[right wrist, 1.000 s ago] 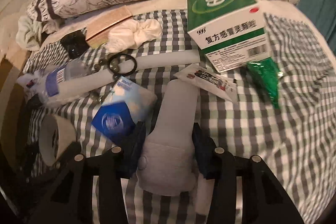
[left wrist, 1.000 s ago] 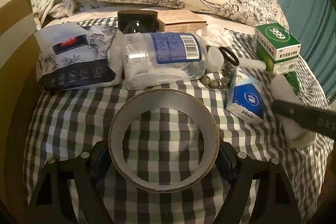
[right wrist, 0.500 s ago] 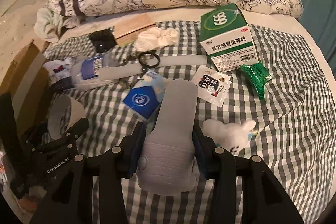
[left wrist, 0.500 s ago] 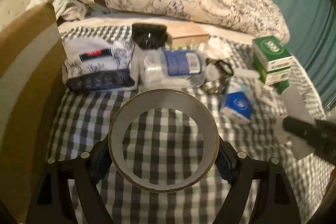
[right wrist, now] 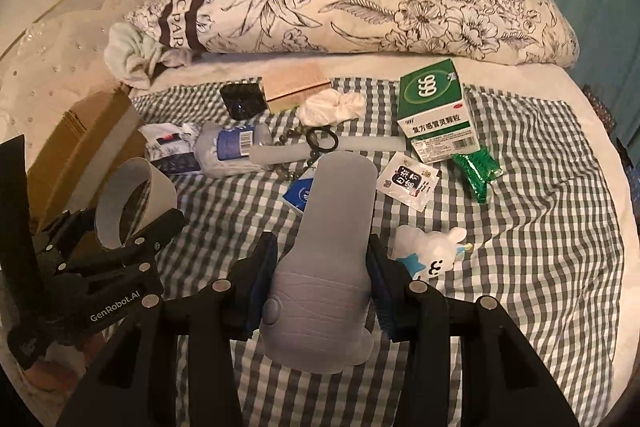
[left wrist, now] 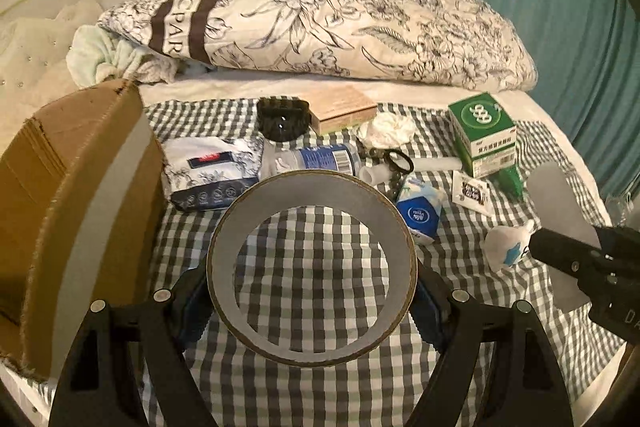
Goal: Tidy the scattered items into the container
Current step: 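Carry the tape roll and white sock over the open cardboard box with both tools, then open both tools to drop the tape roll and sock into the box, then move both open tools back over the scattered items on the sheet, then grasp the blue Vinda tissue pack with the left tool while the right tool grasps the white plush bunny, then carry the tissue pack and plush bunny over the cardboard box with both tools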
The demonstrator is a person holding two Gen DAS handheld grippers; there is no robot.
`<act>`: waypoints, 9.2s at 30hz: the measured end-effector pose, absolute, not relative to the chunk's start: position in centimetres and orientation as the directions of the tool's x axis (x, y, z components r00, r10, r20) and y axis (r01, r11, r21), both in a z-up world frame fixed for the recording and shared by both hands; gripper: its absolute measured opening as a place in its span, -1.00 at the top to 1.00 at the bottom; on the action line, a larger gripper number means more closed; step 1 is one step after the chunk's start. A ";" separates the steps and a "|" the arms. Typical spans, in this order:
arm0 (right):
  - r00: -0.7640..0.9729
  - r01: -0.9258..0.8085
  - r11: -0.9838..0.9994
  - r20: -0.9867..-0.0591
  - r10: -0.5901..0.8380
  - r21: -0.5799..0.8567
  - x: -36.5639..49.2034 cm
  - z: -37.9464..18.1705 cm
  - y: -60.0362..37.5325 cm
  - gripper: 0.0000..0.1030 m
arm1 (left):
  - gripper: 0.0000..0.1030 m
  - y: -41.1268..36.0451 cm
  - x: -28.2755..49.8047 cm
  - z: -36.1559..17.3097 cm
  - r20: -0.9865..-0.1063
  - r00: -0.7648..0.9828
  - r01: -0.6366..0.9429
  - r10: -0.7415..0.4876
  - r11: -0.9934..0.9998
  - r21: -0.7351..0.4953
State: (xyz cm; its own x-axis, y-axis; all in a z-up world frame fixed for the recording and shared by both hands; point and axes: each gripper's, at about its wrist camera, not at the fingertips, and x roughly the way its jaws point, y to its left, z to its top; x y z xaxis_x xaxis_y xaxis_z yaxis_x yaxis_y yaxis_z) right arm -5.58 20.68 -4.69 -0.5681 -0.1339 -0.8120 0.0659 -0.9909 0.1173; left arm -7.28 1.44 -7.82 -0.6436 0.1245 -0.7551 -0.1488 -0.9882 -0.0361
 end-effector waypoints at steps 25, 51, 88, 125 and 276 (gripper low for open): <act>-0.657 0.247 -0.955 -0.696 -0.290 0.164 -5.3 3.9 10.5 0.15 | -0.62 -10.0 -6.2 2.6 -0.688 -0.726 0.017 0.004 -1.000 -0.024; -0.549 0.559 -0.816 -0.672 -0.497 0.147 -8.9 4.3 -10.4 0.15 | -0.62 -27.2 -7.2 -1.0 -0.743 -0.653 0.256 -0.149 -0.966 -0.031; -0.510 0.497 -0.845 -0.722 -0.468 0.198 -12.7 -0.3 -13.1 -0.44 | -1.00 -28.0 -8.5 -5.7 -0.780 -0.618 0.236 -0.099 -0.970 -0.064; -0.655 0.307 -0.929 -0.663 -0.362 0.205 -8.9 4.9 4.3 -0.44 | -1.00 -12.7 -7.8 0.4 -0.717 -0.697 0.077 -0.016 -0.996 -0.052; -0.534 0.492 -0.859 -0.730 -0.428 0.143 -5.3 2.2 -2.2 0.02 | -0.17 -21.2 -4.1 0.3 -0.735 -0.675 0.211 -0.060 -0.971 -0.114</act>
State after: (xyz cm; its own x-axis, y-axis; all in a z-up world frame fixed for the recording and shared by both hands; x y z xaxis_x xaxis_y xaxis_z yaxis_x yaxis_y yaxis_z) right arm -5.30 -2.17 2.22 -0.5339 -0.4276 -0.7295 0.4920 -0.8587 0.1432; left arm -4.06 -21.19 0.32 -0.6750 -0.0602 -0.7353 0.2109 -0.9708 -0.1142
